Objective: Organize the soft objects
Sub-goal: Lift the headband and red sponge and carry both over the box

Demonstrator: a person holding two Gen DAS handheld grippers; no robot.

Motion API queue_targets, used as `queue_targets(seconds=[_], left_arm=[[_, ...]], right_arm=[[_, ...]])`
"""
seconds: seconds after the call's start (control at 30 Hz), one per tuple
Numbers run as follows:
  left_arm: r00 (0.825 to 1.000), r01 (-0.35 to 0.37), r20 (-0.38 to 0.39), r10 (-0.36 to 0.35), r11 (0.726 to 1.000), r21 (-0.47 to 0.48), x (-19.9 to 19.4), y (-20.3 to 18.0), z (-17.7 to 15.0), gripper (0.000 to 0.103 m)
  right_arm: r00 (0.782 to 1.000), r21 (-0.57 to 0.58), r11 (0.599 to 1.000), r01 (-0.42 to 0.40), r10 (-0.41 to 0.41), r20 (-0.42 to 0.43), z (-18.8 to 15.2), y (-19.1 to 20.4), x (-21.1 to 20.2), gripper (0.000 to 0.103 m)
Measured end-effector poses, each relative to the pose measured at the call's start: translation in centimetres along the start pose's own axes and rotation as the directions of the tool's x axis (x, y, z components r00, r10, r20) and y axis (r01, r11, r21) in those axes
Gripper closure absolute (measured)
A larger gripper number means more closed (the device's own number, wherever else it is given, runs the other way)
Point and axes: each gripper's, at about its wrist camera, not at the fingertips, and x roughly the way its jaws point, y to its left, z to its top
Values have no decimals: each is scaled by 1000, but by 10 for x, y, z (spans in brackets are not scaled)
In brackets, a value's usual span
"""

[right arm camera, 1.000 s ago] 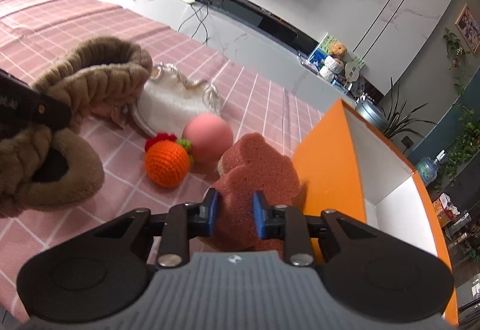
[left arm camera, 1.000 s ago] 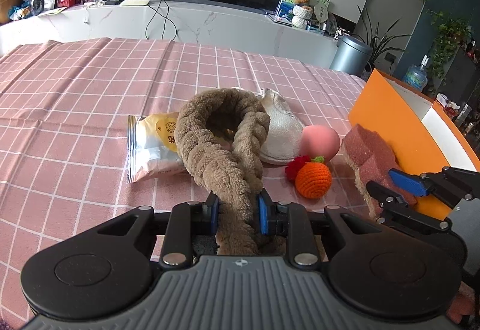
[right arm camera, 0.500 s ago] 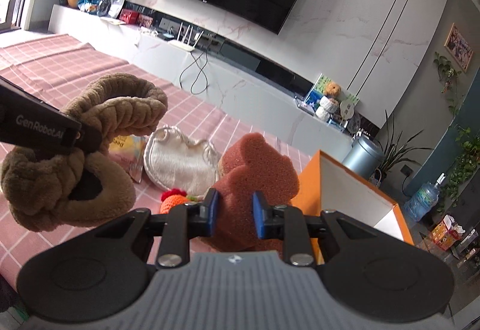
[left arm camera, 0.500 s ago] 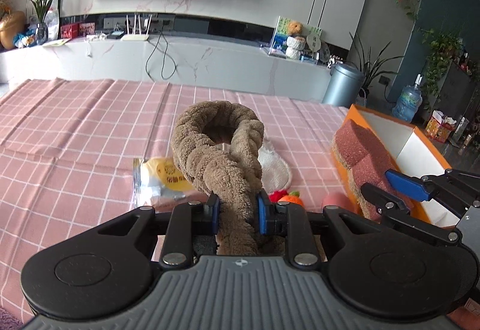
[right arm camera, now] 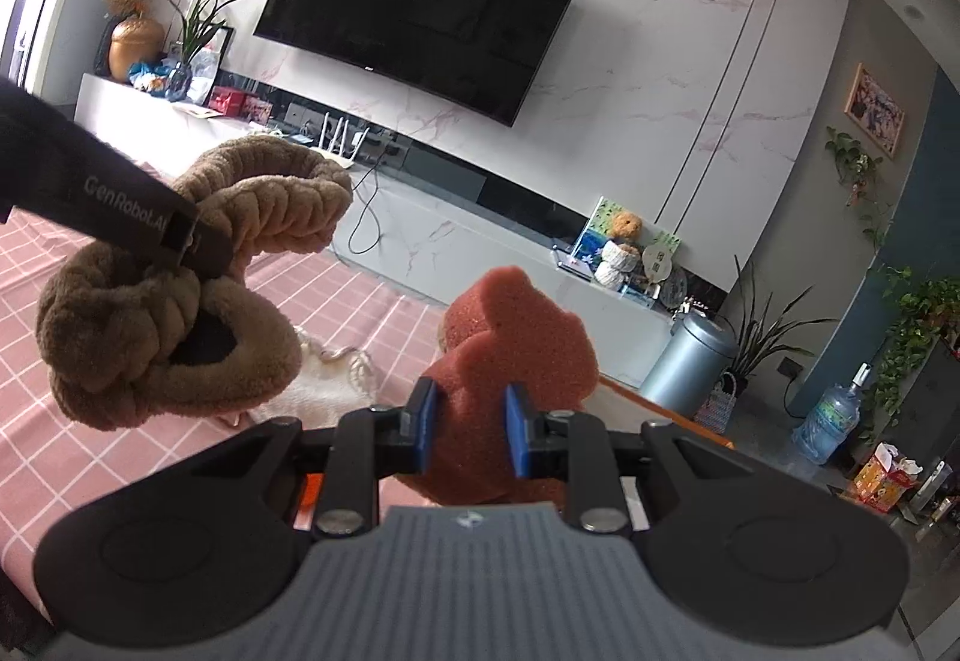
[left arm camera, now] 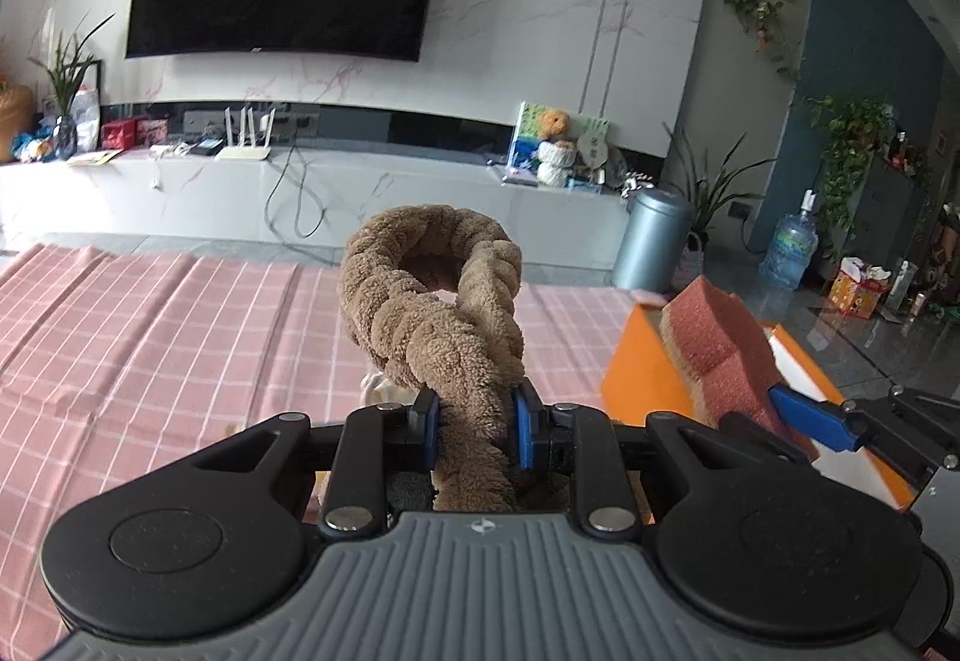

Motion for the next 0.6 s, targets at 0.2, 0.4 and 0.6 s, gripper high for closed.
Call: queue_targets(seconds=[0.2,0.4,0.6], left_arm=[[995,92,35,-94,995,41,8,-40,23,77],[975,218,39,-220,975,50,30,-85,49,77],[942,335,-24,-334,942,17,72,-130,63,77]], right_arm=[[999,0,999,41,-41,17,3,-39,-4,80],[999,8,999,45,-45,10,6,-85,-2,80],[997,-12,998,60,-60,-50,0,-129,12,80]])
